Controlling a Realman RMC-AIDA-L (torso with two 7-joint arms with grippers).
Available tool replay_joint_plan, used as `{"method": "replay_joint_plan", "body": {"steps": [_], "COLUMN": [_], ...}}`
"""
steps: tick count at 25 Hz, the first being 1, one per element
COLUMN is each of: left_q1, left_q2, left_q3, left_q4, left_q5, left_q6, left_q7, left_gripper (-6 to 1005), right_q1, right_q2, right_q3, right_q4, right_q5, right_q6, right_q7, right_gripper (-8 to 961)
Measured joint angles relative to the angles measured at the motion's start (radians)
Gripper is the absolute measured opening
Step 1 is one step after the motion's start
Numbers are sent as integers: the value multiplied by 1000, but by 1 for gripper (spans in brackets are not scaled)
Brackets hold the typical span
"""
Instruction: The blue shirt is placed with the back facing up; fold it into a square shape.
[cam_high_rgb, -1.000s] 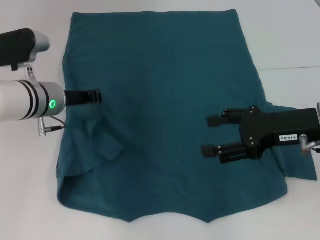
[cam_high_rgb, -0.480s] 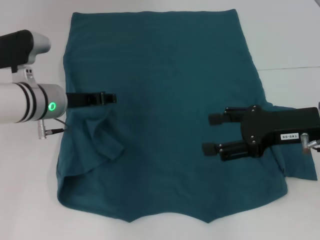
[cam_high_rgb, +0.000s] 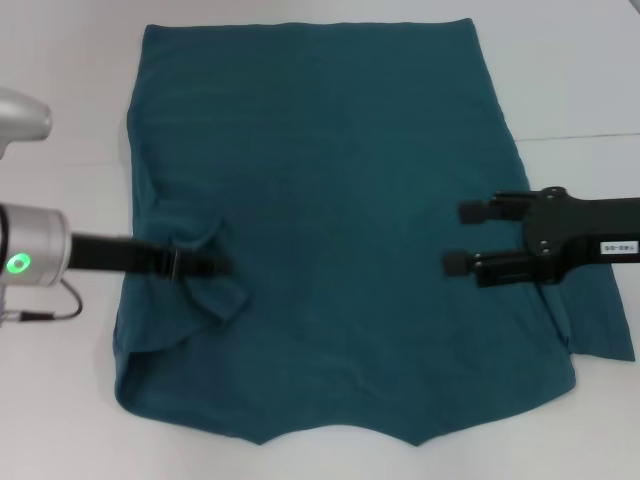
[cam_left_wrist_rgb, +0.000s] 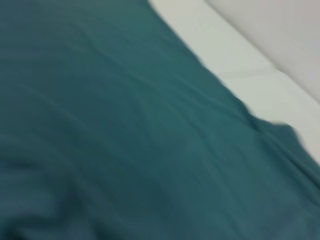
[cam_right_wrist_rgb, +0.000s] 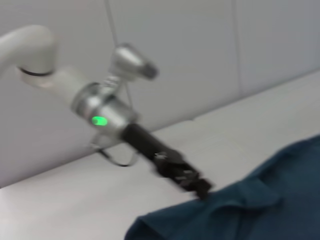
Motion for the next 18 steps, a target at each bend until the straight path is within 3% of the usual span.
{"method": "replay_joint_plan", "body": {"steps": [4, 10, 15, 18], "left_q1": [17, 94, 104, 103], "left_q2": [14, -7, -3, 1], "left_q3": [-26, -112, -138, -140], "left_q4": [24, 95, 105, 108], "left_q5": [7, -77, -96, -94], "left_q6": [197, 428, 544, 637], "left_q7": [14, 198, 280, 319], "left_gripper": [498, 476, 457, 610], "right_q1": [-22, -28, 11, 42], "right_q2": [-10, -50, -78, -83], "right_q3": [3, -9, -19, -20], "right_q4": [-91, -218, -244, -244], "right_q5": [-38, -151, -327, -450], "right_q6": [1, -37, -89, -104], "right_q7": [124, 389, 577, 652], "right_gripper": [911, 911, 911, 911]}}
